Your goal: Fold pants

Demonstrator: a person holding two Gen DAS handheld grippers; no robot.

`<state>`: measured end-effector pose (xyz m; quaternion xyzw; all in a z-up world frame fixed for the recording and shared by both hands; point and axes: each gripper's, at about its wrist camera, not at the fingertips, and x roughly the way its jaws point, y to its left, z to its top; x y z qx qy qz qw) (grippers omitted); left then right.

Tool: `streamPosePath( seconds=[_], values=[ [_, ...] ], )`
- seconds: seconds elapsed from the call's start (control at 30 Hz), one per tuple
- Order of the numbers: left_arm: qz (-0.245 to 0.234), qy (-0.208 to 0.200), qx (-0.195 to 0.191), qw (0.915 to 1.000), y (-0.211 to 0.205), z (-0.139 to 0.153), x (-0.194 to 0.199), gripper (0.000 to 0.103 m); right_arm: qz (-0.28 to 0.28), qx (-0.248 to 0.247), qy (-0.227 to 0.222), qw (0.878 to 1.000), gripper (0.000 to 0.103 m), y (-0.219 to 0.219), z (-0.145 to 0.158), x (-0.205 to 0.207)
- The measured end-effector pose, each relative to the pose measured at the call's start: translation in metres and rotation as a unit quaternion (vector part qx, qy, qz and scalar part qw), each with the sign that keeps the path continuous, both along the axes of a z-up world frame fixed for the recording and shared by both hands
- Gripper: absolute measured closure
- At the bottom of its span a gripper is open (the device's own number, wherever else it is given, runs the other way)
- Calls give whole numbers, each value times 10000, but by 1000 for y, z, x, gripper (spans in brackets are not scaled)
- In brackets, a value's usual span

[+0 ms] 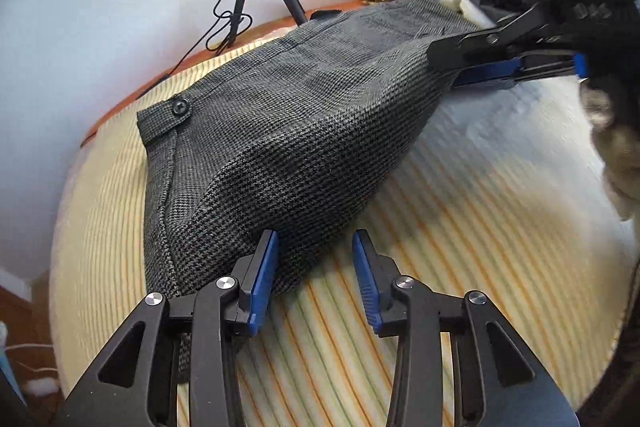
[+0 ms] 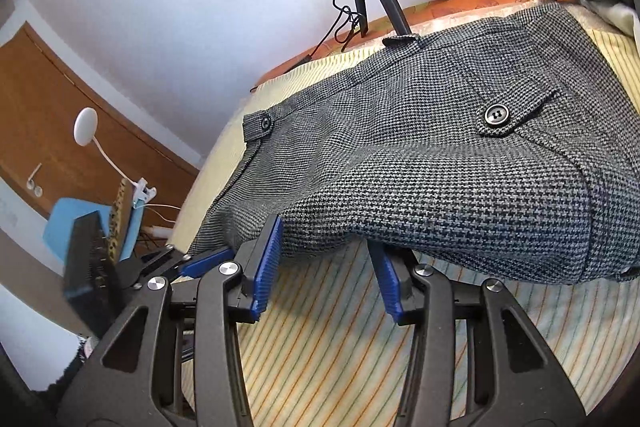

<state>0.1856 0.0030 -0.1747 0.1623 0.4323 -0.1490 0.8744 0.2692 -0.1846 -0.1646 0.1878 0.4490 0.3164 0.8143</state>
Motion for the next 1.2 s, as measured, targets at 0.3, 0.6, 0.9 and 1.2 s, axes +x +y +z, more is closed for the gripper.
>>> streamPosePath(
  seconds=[0.3,0.6,0.9,1.2],
  values=[
    [-51,-146,65,9999,-7,-11,7,62,31,-57,-49,10000,55,3,1,-2],
    [73,-302,-687,9972,17,30,5,95,9,128,-140,9998,55,-3,12,-5],
    [257,-483,-1024,9932,45,60,-4,90,341,-37,64,9994,54,14,4,-19],
    [286,-315,-994,9941,63,54,-21,90,1030,-259,134,9943,54,57,-19,-37]
  ],
)
